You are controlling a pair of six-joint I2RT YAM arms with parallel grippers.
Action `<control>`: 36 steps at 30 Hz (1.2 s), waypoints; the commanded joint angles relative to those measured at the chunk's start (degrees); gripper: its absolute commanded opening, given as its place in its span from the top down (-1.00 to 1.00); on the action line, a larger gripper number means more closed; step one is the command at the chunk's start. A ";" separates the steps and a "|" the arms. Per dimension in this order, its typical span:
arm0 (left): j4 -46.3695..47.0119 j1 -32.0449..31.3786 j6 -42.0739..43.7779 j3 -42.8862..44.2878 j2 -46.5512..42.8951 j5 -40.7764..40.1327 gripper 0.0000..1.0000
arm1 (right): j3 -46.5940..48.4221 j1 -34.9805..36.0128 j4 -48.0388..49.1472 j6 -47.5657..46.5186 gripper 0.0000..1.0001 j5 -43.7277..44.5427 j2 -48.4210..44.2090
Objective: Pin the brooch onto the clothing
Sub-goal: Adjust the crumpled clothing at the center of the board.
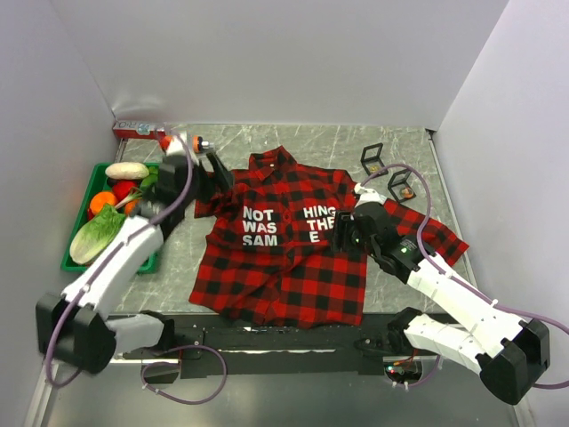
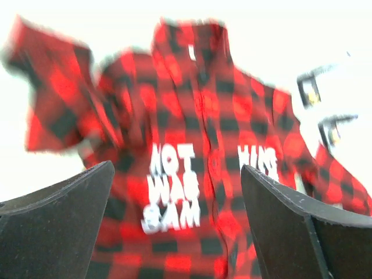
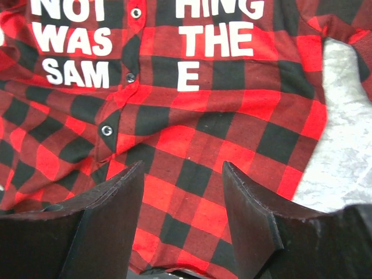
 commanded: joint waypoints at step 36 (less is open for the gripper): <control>-12.15 12.87 8.70 32.64 46.85 -0.65 0.00 | -1.93 0.53 -0.02 0.18 -0.28 3.20 1.37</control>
